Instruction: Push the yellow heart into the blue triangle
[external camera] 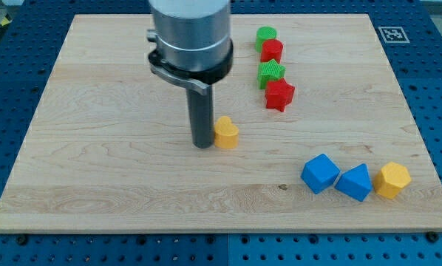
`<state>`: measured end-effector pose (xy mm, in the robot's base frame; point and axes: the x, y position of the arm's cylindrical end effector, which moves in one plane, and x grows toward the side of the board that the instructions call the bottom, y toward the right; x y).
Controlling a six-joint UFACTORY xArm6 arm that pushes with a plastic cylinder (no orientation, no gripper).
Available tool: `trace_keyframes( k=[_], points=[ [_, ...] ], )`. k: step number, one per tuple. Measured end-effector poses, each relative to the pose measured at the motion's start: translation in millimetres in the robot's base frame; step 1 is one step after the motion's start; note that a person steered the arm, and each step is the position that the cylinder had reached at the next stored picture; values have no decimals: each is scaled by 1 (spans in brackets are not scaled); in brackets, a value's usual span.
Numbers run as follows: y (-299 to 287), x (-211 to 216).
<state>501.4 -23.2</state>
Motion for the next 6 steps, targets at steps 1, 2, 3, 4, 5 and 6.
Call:
trace_keyframes(
  k=[1, 2, 3, 4, 5, 6],
  points=[
    [9, -3],
    [9, -20],
    [15, -27],
    [31, -26],
    [61, -20],
    [90, -2]
  ],
)
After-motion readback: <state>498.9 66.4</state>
